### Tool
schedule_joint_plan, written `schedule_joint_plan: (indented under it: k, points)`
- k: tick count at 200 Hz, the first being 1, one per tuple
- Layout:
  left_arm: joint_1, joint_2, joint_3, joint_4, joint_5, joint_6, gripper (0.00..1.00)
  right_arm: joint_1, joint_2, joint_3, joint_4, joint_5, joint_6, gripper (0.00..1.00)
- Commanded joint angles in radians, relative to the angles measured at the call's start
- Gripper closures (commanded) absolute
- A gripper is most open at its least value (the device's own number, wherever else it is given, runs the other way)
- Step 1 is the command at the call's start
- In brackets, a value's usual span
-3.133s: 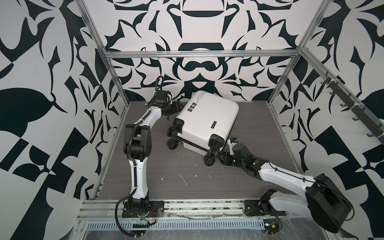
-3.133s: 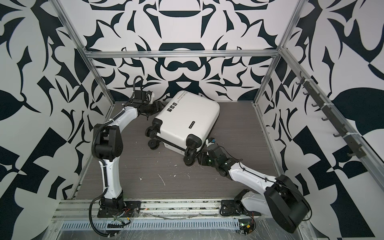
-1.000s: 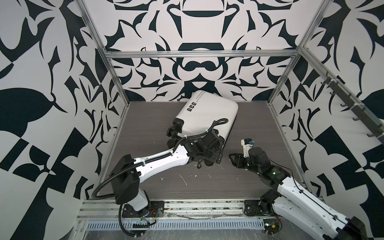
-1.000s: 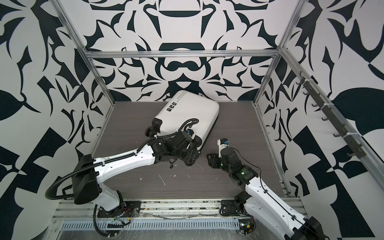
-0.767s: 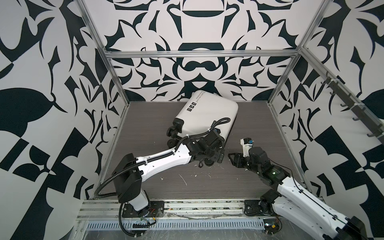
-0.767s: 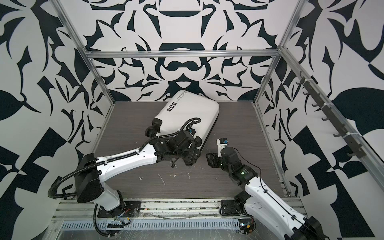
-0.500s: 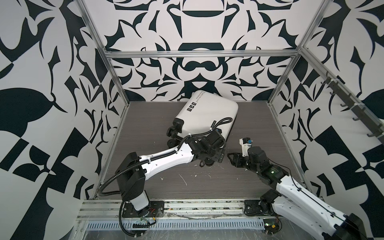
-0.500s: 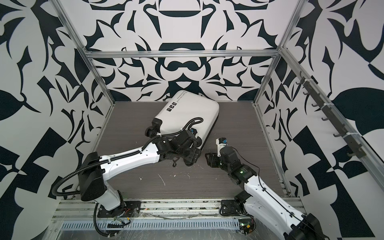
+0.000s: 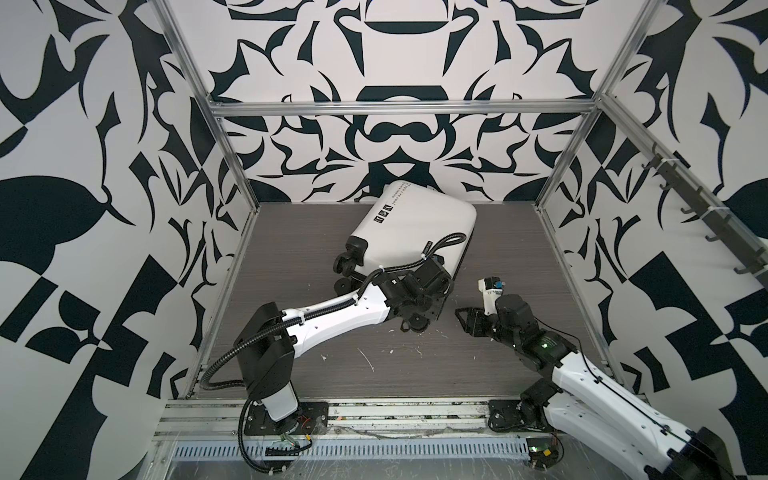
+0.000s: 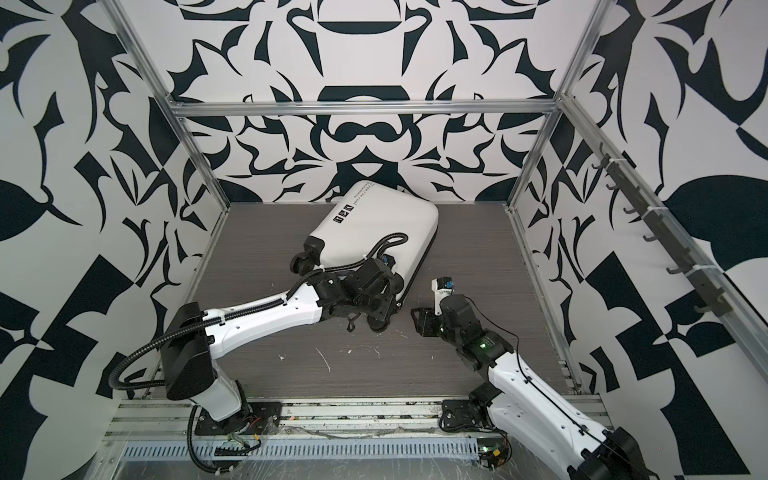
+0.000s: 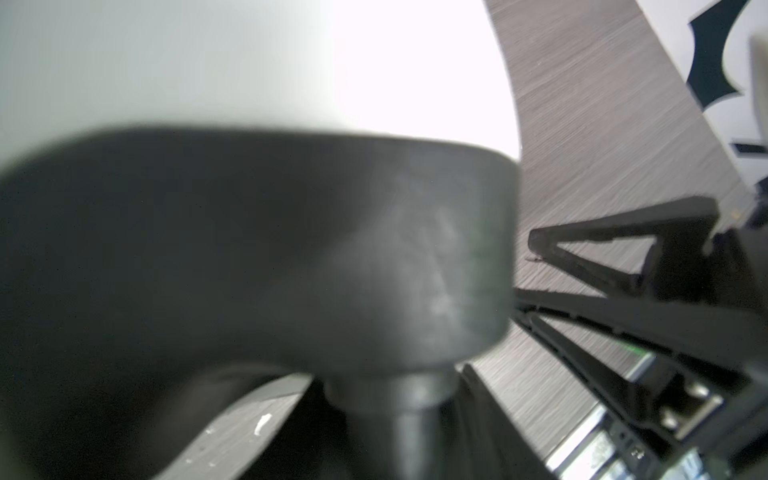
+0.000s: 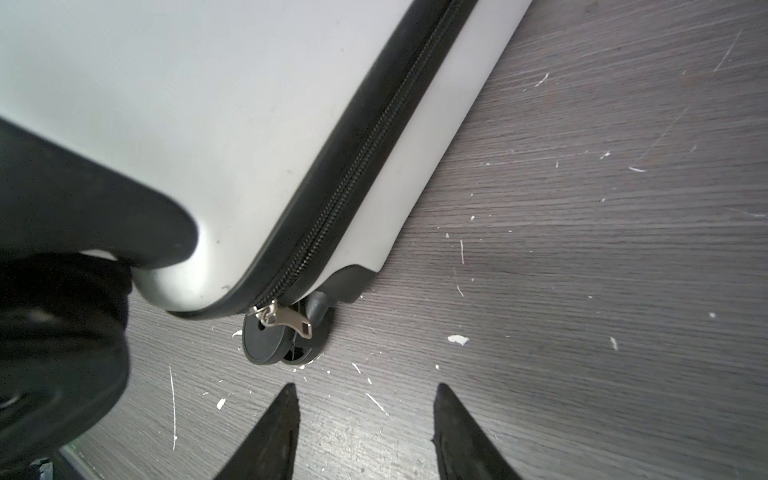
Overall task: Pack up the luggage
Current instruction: 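Close the right gripper on the silver zipper pull near the wheel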
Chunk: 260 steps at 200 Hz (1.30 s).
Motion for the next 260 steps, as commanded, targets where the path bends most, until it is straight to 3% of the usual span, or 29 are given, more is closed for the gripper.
schedule_joint_plan:
  k: [1,35,66,160,260]
  points:
    - [0.01,0.006,-0.009,0.004,-0.012,0.001,0.65,-0.003,0.002,-0.007,0.043,0.051,-0.011,0.46]
    - [0.018,-0.005,-0.014,0.009,0.001,-0.001,0.88,-0.003,-0.016,-0.042,0.094,0.096,-0.067,0.46]
    - [0.019,-0.022,-0.025,0.021,0.008,-0.008,1.0,-0.002,-0.037,-0.125,0.266,0.036,-0.126,0.53]
    - [0.03,-0.046,-0.039,0.036,0.018,-0.013,1.0,0.027,0.066,-0.193,0.591,-0.158,-0.231,0.64]
    - [0.036,-0.053,-0.05,0.047,0.043,-0.021,1.0,0.078,0.235,-0.151,0.677,-0.101,-0.254,0.62]
